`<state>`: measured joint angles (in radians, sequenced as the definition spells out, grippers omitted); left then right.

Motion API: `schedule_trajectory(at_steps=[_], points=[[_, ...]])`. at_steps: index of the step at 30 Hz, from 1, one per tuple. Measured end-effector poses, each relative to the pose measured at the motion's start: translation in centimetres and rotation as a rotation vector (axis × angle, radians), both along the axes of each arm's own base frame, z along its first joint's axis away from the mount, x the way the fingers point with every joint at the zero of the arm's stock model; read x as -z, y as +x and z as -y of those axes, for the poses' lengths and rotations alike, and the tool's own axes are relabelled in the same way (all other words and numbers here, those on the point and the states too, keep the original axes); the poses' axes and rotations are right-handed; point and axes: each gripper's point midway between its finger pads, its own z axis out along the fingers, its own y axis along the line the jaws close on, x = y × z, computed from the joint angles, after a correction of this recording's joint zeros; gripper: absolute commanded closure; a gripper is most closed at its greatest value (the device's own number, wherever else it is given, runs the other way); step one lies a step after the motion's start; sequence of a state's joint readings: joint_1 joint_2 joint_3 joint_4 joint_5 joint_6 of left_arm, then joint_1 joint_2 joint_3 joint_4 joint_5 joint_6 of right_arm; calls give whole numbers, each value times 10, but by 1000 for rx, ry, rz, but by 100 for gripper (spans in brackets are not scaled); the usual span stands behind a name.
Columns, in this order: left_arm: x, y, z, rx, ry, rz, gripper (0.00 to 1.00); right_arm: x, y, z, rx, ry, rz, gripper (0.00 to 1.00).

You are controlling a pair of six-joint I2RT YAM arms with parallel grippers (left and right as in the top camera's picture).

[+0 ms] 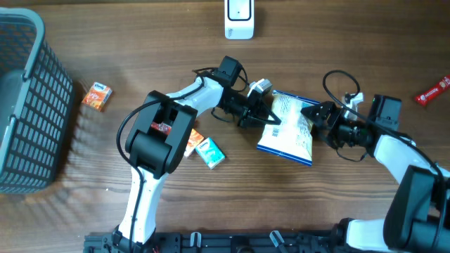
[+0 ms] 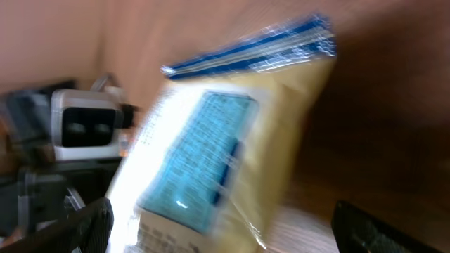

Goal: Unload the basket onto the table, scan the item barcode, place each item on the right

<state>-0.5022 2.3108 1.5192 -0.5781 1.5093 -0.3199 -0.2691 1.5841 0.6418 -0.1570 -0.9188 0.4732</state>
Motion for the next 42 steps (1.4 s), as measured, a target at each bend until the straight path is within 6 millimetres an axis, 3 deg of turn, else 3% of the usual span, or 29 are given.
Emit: schedule_trajectory(at_steps=[5, 12, 18, 28, 31, 37, 39, 40, 42], points=[[-2, -1, 0, 2, -8, -7, 96, -2, 2, -13, -29, 145, -17, 0], [-2, 0, 0, 2, -10, -4, 96, 5, -10, -30, -72, 368, -131, 0], [-2, -1, 1, 4, -11, -4, 96, -15, 0, -32, -101, 447, -65, 17], [-4, -5, 3, 17, -21, -9, 96, -25, -3, -52, -149, 513, -125, 18], [-4, -5, 4, 18, -21, -10, 96, -25, -5, -57, -158, 518, -145, 38], [-6, -6, 4, 20, -29, -14, 96, -23, -2, -57, -146, 507, -144, 96], [-7, -6, 4, 20, -31, -12, 96, -24, 0, -56, -153, 498, -115, 96], [-7, -6, 4, 20, -31, -11, 92, -25, 0, -57, -157, 495, -103, 96], [-9, -5, 3, 18, -34, -5, 41, -28, 3, -57, -170, 486, -69, 96]])
